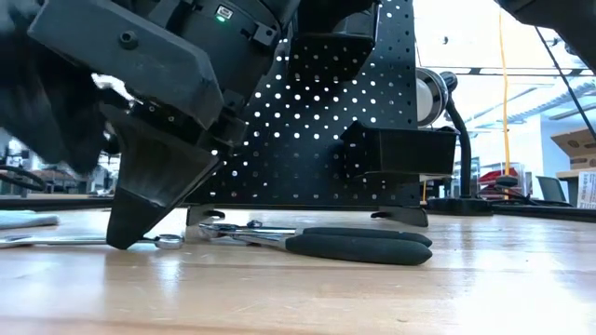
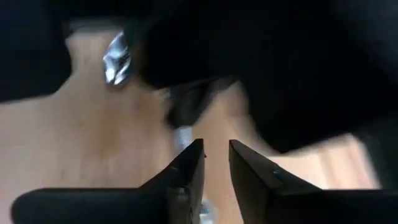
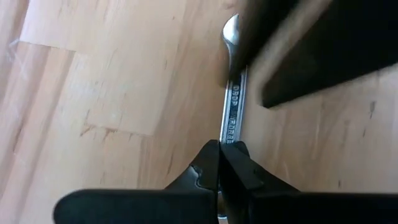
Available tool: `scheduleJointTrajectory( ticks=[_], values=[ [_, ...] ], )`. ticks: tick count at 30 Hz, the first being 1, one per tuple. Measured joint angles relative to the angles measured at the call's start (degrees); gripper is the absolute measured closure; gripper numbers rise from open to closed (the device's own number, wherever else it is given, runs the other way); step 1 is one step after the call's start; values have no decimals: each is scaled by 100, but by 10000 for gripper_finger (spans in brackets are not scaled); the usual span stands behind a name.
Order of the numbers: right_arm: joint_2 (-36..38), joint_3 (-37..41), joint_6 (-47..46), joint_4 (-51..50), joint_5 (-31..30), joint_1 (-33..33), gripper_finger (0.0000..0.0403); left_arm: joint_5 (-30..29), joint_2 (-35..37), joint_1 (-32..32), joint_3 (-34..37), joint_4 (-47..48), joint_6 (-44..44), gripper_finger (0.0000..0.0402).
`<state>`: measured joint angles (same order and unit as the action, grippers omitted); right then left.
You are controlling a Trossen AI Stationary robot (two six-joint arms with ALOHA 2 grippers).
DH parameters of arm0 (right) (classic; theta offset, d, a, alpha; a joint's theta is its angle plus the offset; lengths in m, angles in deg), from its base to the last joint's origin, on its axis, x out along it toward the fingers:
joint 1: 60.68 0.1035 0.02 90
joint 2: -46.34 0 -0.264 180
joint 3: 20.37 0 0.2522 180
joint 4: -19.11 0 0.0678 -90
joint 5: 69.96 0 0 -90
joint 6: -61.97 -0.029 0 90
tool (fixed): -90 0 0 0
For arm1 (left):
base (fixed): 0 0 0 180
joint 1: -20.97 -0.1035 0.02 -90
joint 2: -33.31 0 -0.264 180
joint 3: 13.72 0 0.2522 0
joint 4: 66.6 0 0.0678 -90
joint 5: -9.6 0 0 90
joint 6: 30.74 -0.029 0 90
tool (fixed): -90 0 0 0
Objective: Hang tools onto peg board
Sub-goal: Hang the silver wrench on the black peg board
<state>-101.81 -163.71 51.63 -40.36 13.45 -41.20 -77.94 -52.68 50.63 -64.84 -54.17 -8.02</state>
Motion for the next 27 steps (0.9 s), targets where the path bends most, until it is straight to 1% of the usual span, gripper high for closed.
scheduleJointTrajectory(
  ticks=[5,8,11,15,23,27],
  values=[
    [-10,-55,25,-35,-140,28,403,-92,511,145,0,155,-94,290],
    [-23,-120,36,-53,-214,53,403,-187,648,250,0,523,-98,284],
    [-35,-182,74,-81,-293,91,403,-392,640,315,0,974,2,283],
    [-37,-203,76,-87,-289,122,402,-412,639,321,4,1326,121,283],
    [-5,-212,76,-158,-407,155,402,-424,618,335,7,1372,138,283],
    [103,-212,76,-192,-543,192,402,-468,432,398,11,1289,94,283]
  ],
)
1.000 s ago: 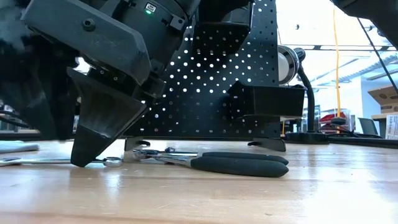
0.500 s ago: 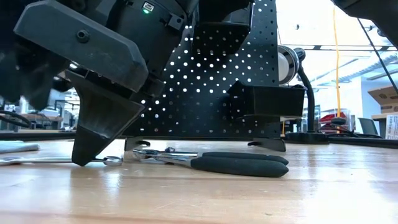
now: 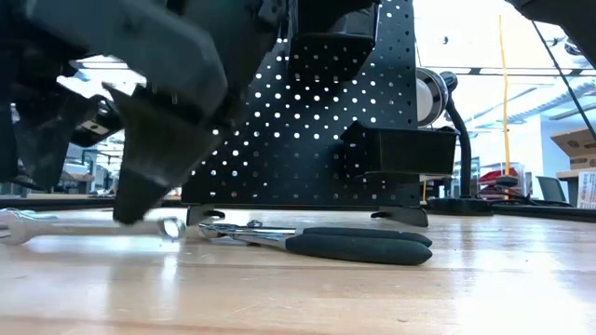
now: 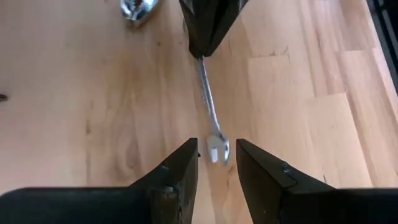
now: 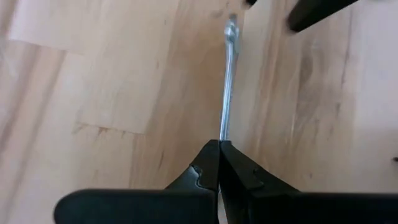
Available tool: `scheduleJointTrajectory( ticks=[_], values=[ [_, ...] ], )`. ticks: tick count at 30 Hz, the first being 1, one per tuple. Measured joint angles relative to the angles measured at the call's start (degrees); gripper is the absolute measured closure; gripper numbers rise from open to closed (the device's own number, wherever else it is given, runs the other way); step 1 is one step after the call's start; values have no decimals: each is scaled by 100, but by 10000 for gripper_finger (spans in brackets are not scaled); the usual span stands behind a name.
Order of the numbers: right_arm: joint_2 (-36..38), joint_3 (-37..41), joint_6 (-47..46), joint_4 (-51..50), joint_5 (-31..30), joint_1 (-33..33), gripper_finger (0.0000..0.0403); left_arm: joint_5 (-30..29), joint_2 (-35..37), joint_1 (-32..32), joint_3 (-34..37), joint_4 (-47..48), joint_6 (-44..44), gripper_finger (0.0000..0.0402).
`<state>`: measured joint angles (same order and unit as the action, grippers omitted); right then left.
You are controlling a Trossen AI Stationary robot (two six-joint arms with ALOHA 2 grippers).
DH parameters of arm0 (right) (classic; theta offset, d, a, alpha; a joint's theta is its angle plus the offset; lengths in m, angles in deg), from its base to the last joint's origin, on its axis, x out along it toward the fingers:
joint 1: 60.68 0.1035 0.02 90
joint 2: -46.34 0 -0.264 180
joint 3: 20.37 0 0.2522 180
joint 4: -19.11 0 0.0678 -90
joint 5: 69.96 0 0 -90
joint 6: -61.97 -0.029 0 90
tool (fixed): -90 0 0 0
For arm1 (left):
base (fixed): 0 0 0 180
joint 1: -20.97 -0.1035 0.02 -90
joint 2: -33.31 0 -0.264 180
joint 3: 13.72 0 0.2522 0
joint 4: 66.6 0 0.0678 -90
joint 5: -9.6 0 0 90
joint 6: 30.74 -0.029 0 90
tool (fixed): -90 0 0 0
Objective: Hang tools onto peg board
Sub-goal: Hang the silver wrench on the black peg board
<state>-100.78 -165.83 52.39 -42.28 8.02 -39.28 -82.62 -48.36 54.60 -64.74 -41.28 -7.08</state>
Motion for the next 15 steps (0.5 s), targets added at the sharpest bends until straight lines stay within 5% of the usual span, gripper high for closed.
scheduleJointTrajectory(
  ticks=[15],
  values=[
    [148,-2,-66,-63,-88,42,402,308,-352,26,2,-628,-44,283]
  ],
)
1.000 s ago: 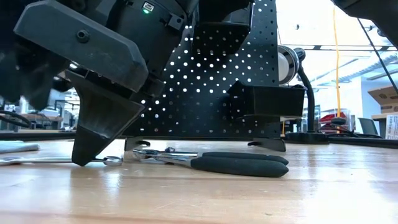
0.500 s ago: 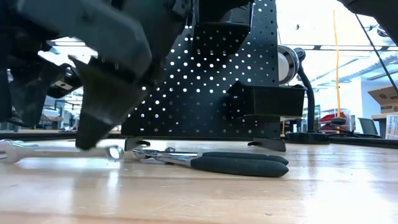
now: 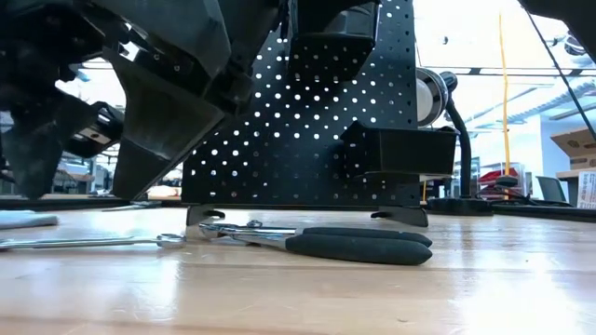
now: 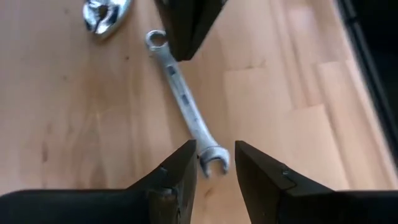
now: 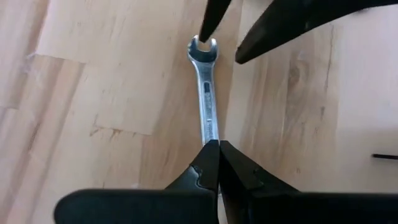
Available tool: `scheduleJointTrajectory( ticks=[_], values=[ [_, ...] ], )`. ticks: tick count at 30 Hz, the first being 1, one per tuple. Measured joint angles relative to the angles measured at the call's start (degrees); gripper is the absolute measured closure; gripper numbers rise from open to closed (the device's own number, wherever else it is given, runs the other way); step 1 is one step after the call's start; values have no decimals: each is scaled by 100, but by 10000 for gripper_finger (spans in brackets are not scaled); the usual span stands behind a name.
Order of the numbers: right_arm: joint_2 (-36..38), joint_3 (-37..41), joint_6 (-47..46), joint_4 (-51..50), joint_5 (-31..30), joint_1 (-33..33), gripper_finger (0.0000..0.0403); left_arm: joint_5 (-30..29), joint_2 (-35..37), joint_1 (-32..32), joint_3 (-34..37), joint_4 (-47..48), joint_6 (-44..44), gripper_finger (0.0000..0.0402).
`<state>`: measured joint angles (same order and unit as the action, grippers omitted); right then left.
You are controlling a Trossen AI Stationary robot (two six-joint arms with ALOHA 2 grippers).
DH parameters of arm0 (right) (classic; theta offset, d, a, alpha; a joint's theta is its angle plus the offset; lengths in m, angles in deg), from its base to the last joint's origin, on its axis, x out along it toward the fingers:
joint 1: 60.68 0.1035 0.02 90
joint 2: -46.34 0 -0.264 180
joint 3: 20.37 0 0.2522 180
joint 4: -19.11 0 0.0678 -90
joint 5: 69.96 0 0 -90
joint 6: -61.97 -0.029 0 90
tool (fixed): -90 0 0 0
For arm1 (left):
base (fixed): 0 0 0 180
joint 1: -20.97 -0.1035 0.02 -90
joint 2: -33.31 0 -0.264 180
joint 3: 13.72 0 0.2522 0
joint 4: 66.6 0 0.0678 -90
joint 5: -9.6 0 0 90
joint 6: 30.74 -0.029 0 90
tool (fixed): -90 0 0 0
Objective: Hang tools onto peg board
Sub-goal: Hang the silver wrench on the black peg board
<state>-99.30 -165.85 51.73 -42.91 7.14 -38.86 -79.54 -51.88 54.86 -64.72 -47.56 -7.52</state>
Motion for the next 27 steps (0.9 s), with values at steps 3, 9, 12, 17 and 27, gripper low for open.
scheduleJointTrajectory(
  ticks=[3,9,12,17,27],
  values=[
    [2,-1,-17,29,4,1,402,136,0,0,0,-103,24,283],
    [0,-2,-9,101,-38,4,401,189,-414,0,0,-86,188,265],
    [-43,-13,-4,258,-59,4,381,186,-726,0,-22,-145,191,241],
    [-118,-13,80,295,16,11,319,190,-965,-11,-103,-200,161,214],
    [-330,-11,472,192,23,-52,253,105,-990,-92,-78,-255,140,213]
  ],
)
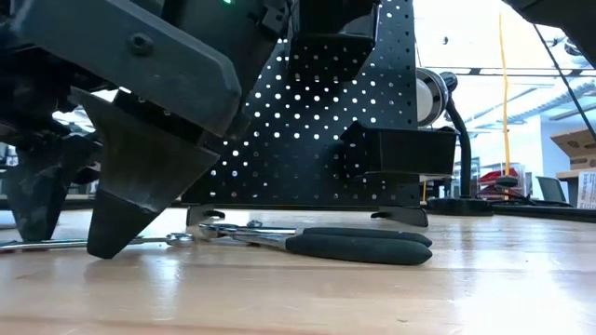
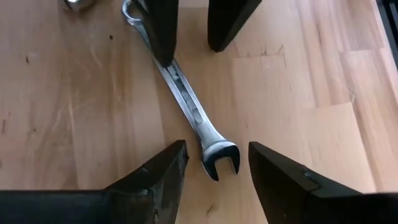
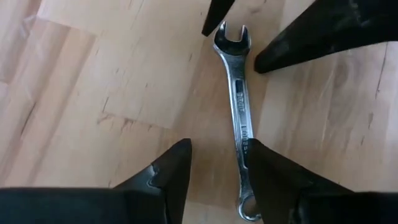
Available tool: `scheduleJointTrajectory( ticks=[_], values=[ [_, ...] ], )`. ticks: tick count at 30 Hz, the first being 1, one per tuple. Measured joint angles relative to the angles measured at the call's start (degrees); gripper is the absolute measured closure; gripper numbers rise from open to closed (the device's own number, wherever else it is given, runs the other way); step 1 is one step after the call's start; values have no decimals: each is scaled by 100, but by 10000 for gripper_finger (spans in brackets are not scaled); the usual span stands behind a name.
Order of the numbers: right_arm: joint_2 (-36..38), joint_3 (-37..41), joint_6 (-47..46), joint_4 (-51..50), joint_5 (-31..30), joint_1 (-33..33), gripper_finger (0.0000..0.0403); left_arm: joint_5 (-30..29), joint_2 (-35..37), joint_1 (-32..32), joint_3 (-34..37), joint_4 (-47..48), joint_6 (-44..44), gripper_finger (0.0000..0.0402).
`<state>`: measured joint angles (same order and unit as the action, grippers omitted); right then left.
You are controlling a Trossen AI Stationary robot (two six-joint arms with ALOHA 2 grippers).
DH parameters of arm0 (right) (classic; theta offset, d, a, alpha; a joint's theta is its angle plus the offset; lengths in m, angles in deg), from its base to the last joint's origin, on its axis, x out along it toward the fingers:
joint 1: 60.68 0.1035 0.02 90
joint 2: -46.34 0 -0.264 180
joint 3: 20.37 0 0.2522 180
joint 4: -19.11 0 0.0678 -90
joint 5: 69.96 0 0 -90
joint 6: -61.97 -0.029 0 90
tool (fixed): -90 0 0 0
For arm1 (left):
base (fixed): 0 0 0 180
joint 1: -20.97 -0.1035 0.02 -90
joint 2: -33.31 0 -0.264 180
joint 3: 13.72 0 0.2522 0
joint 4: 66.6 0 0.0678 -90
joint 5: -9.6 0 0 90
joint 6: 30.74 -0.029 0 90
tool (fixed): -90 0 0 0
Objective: Hang tools onto peg board
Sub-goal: Hang the silver wrench on the black peg board
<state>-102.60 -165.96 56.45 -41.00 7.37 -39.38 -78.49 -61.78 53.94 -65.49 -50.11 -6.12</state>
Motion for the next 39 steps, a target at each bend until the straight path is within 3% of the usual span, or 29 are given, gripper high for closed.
scheduleJointTrajectory(
  ticks=[12,21,30,35,39],
  values=[
    [-36,-23,451,254,-46,-56,303,-30,91,-59,53,-153,-121,213],
    [-34,-310,561,11,44,-122,264,90,1093,-81,69,188,-177,212],
    [-94,-176,710,127,981,-418,239,-69,1891,-51,69,752,-140,212],
    [-61,48,698,246,1054,-455,264,-371,2047,-31,51,1074,-116,212],
    [-59,113,698,316,1067,-464,311,-411,2086,-22,43,1032,-109,213]
  ],
)
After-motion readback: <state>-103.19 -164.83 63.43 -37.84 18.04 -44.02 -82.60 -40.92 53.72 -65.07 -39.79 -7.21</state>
